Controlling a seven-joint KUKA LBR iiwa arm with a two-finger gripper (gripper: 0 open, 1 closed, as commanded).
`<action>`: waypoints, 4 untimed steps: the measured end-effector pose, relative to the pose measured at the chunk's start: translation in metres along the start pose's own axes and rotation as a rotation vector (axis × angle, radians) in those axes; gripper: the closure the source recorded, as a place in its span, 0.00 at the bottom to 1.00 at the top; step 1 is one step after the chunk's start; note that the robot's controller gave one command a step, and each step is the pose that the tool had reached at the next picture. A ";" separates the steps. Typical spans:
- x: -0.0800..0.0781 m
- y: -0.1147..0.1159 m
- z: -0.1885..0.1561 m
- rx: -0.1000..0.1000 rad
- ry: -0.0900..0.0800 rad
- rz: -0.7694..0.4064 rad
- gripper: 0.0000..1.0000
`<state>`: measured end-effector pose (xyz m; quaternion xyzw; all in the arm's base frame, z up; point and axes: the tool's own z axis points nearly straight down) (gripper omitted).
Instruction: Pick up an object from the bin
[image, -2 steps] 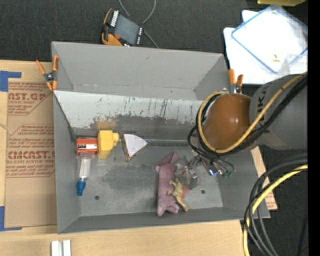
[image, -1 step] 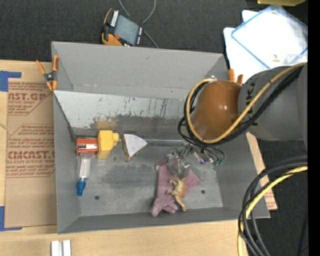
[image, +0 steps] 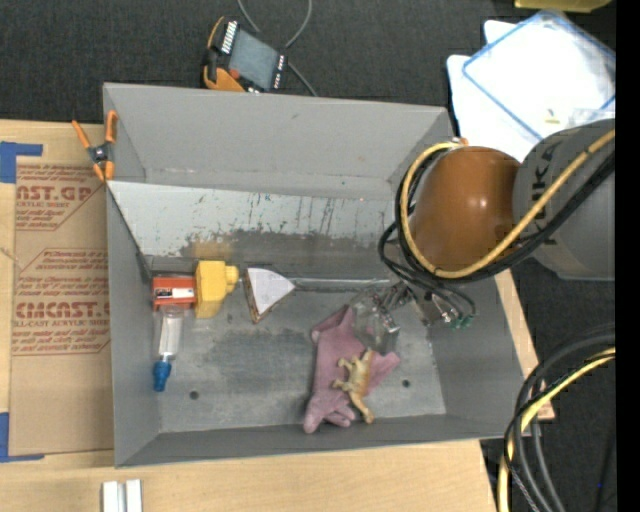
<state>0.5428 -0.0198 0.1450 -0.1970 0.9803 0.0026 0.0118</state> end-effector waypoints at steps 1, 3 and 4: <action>-0.054 -0.003 -0.058 0.002 -0.007 -0.171 1.00; -0.042 -0.005 -0.078 -0.001 -0.001 -0.004 0.00; -0.028 0.014 -0.009 -0.005 0.002 -0.082 0.00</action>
Offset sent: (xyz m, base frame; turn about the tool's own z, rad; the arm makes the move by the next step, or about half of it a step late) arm 0.0383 0.0099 0.0787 -0.0036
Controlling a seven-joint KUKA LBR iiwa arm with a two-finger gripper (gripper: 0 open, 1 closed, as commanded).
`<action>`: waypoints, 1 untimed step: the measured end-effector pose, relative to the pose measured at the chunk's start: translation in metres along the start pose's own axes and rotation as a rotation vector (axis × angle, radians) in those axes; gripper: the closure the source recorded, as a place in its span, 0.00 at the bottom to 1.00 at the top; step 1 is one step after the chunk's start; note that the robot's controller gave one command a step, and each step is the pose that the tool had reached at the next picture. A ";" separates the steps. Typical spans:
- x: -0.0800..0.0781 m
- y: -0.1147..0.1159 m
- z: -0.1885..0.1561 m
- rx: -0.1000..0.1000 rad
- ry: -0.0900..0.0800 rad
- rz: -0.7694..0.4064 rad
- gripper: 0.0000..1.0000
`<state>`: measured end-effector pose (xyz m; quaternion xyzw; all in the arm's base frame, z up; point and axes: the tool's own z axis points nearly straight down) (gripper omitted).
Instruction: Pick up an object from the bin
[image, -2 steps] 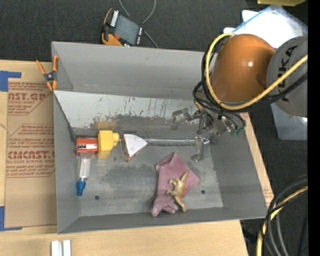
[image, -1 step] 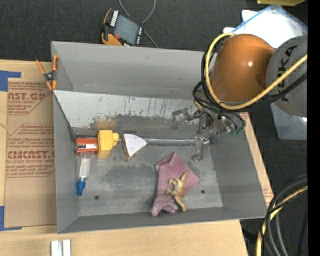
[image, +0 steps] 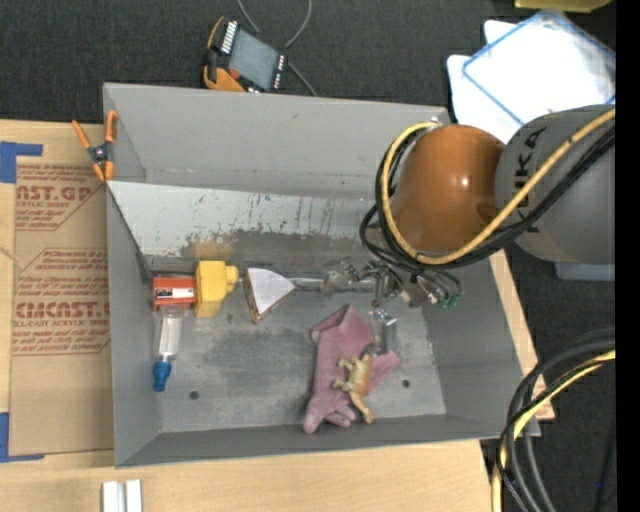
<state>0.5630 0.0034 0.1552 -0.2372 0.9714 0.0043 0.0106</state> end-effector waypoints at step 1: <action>0.008 0.021 0.021 0.008 -0.014 -0.039 0.00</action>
Offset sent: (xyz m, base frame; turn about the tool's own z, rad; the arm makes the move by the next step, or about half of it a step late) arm -0.0067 -0.0147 -0.0672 -0.1755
